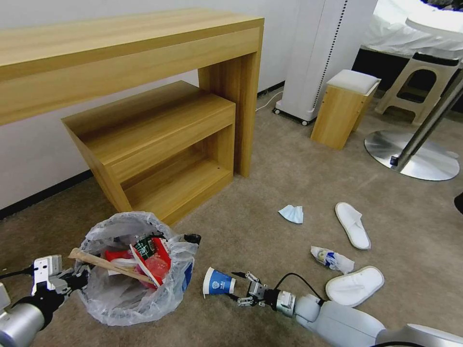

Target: Pick up the trash bin and place the garbage on the floor into it.

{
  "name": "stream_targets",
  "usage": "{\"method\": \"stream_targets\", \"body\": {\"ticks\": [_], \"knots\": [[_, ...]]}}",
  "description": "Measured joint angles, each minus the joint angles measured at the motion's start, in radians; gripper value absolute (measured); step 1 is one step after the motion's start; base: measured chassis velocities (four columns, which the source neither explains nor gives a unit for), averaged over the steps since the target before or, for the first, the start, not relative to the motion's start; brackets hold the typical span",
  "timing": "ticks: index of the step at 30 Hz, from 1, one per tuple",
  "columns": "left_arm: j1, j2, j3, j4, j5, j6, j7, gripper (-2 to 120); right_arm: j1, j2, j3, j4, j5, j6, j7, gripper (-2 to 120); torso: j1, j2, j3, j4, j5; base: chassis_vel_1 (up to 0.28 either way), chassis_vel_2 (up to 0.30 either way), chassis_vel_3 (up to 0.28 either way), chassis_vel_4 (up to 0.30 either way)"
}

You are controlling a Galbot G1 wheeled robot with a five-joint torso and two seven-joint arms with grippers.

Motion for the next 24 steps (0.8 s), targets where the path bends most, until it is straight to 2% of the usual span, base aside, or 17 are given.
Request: {"method": "stream_targets", "body": {"ticks": [5,22,24], "knots": [[0.001,0.0,-0.001,-0.004,-0.004,0.0,0.0,0,0.007,0.034,-0.01,-0.029,0.001,0.0,-0.001,100,0.0,0.0,0.0,0.0001,0.0,0.0,0.0,0.0,0.0],[0.005,-0.001,-0.002,-0.007,-0.004,-0.005,0.0,0,0.0,0.081,-0.008,-0.104,0.002,-0.001,-0.005,100,0.0,0.0,0.0,0.0,0.0001,0.0,0.0,0.0,0.0],[0.005,-0.002,0.001,-0.007,-0.004,-0.007,0.0,0,-0.006,0.08,-0.003,-0.11,0.001,-0.001,-0.006,95,0.0,0.0,0.0,0.0001,0.0002,0.0,0.0,0.0,0.0]]}}
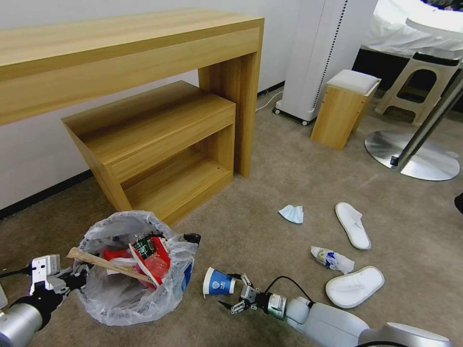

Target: Pick up the trash bin and place the garbage on the floor into it.

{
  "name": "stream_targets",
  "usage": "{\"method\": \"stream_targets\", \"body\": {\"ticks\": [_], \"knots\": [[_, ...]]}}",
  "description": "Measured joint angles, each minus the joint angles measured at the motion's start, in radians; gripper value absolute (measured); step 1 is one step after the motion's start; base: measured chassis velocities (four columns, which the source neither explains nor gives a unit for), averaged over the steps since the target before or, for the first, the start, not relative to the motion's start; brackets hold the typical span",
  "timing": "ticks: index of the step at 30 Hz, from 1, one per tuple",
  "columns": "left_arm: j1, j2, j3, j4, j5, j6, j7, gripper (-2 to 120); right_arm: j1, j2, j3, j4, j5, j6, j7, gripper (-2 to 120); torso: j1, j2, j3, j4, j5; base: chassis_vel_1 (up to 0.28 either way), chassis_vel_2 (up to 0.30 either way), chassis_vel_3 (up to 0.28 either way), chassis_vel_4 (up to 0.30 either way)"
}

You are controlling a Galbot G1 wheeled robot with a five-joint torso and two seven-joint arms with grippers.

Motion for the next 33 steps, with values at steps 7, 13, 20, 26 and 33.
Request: {"method": "stream_targets", "body": {"ticks": [7,13,20,26,33], "knots": [[0.0,-0.003,0.003,-0.003,0.003,-0.006,0.0,0,-0.011,-0.012,0.013,0.0,-0.007,0.0,0.0,70,0.0,0.0,0.0,-0.0002,0.0,0.0,0.0,0.0,0.0],[0.001,-0.005,0.006,-0.005,0.005,-0.009,0.0,0,-0.01,-0.016,0.021,0.006,-0.008,0.0,0.0,52,0.0,0.0,0.0,-0.0001,0.0,0.0,0.0,0.0,0.0],[0.009,-0.013,0.008,-0.015,0.01,-0.014,0.002,0,-0.01,-0.018,0.03,0.008,-0.015,0.0,0.001,32,0.0,0.0,0.0,-0.0001,0.0001,0.0,0.0,0.0,0.0],[0.011,-0.017,0.013,-0.018,0.016,-0.017,0.006,0,-0.014,-0.022,0.041,0.017,-0.026,0.001,0.006,20,0.0,0.0,0.0,0.0,0.0002,0.0,0.0,0.0,0.0],[0.01,-0.015,0.021,-0.015,0.024,-0.018,0.007,0,-0.019,-0.066,0.055,0.049,-0.026,0.002,0.014,7,0.0,0.0,0.0,0.0001,0.0003,0.0,0.0,0.0,0.0]]}}
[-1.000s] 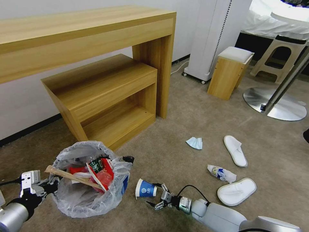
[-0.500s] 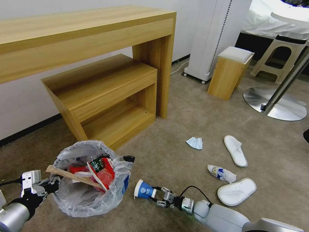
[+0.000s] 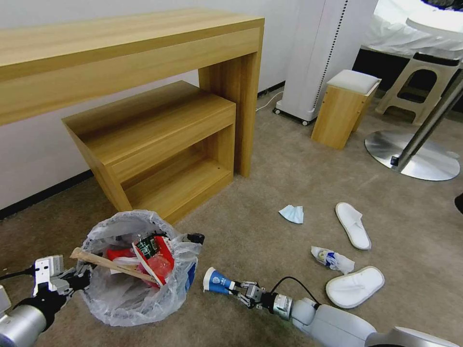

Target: Pick up the trash bin and place the garbage on the floor into it.

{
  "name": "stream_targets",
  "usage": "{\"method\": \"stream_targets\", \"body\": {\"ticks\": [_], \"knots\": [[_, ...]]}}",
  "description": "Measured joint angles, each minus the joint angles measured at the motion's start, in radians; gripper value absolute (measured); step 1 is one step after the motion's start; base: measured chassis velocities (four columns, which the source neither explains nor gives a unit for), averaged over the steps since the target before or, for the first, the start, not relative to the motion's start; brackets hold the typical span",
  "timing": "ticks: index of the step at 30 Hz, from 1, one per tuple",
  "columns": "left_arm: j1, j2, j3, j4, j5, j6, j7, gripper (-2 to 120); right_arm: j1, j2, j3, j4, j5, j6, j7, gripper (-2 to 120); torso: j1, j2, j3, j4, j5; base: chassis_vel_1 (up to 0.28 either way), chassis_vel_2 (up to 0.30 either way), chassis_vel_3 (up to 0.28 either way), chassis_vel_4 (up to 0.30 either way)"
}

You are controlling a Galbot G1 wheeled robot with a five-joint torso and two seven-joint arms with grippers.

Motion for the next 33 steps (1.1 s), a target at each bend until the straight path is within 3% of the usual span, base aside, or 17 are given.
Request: {"method": "stream_targets", "body": {"ticks": [21,33], "knots": [[-0.02,0.011,0.08,0.029,0.049,0.004,0.0,0,-0.067,-0.213,0.14,0.207,0.01,0.0,0.013,3,0.0,0.0,0.0,-0.0001,0.0,0.0,0.0,0.0,0.0],[0.008,0.019,0.137,-0.001,0.082,0.024,-0.006,0,-0.19,-0.329,0.312,0.377,-0.029,0.0,0.029,3,0.0,0.0,0.0,-0.0002,-0.0002,0.0,0.0,0.0,0.0]]}}
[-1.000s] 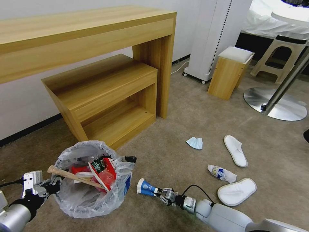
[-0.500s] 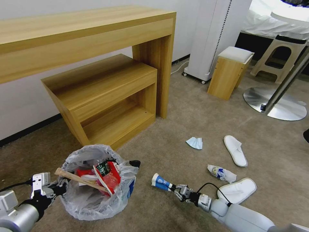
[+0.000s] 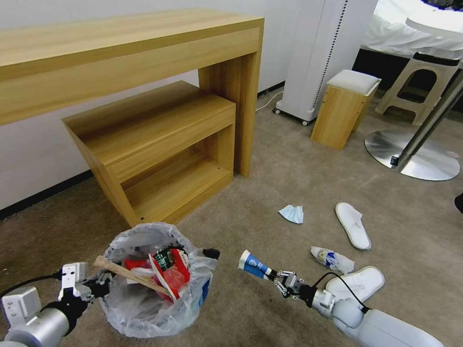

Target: Pick up the trash bin and place the garbage on the floor into it.

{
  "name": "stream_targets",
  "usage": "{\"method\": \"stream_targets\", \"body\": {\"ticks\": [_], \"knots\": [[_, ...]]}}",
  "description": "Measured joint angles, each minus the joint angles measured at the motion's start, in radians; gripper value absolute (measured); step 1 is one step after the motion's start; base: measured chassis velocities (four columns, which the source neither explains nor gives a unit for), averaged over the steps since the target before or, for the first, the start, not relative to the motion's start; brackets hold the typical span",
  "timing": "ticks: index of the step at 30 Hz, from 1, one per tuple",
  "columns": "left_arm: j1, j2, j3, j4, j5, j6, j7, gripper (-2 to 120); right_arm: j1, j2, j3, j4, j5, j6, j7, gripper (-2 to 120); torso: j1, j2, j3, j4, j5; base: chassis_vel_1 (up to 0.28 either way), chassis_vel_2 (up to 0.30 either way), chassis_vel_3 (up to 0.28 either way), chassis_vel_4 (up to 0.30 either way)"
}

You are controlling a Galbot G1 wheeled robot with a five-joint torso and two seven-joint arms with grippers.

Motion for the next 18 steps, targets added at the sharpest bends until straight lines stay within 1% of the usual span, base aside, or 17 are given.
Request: {"method": "stream_targets", "body": {"ticks": [1,4,5,8,9,12,18], "knots": [[0.0,0.0,0.0,0.0,0.0,0.0,0.0,0,0.0,0.0,0.0,0.0,0.0,0.0,0.0,3,0.0,0.0,0.0,0.0,0.0,0.0,0.0,0.0,0.0],[-0.001,0.014,0.012,-0.002,-0.005,0.01,-0.01,0,-0.041,-0.044,0.065,0.06,-0.01,0.0,0.004,3,0.0,0.0,0.0,0.0001,0.0,0.0,0.0,0.0,0.0],[-0.001,0.014,0.012,-0.002,-0.005,0.01,-0.01,0,-0.041,-0.044,0.065,0.06,-0.01,0.0,0.004,3,0.0,0.0,0.0,0.0001,0.0,0.0,0.0,0.0,0.0],[-0.011,0.042,0.015,-0.003,-0.044,0.024,-0.035,0,-0.075,-0.082,0.118,0.111,-0.015,0.0,0.012,3,0.0,0.0,0.0,-0.0001,0.0,0.0,0.0,0.0,0.0],[-0.011,0.042,0.015,-0.003,-0.044,0.024,-0.035,0,-0.075,-0.082,0.118,0.111,-0.015,0.0,0.012,3,0.0,0.0,0.0,-0.0001,0.0,0.0,0.0,0.0,0.0],[-0.022,0.075,0.015,0.001,-0.072,0.033,-0.046,0,-0.1,-0.114,0.159,0.16,-0.021,-0.001,0.017,3,0.0,0.0,0.0,-0.0002,-0.0001,0.0,0.0,0.0,0.0],[-0.029,0.092,0.016,0.007,-0.081,0.034,-0.047,0,-0.107,-0.129,0.18,0.193,-0.019,-0.001,0.028,3,0.0,0.0,0.0,0.0001,0.0,0.0,0.0,0.0,0.0]]}}
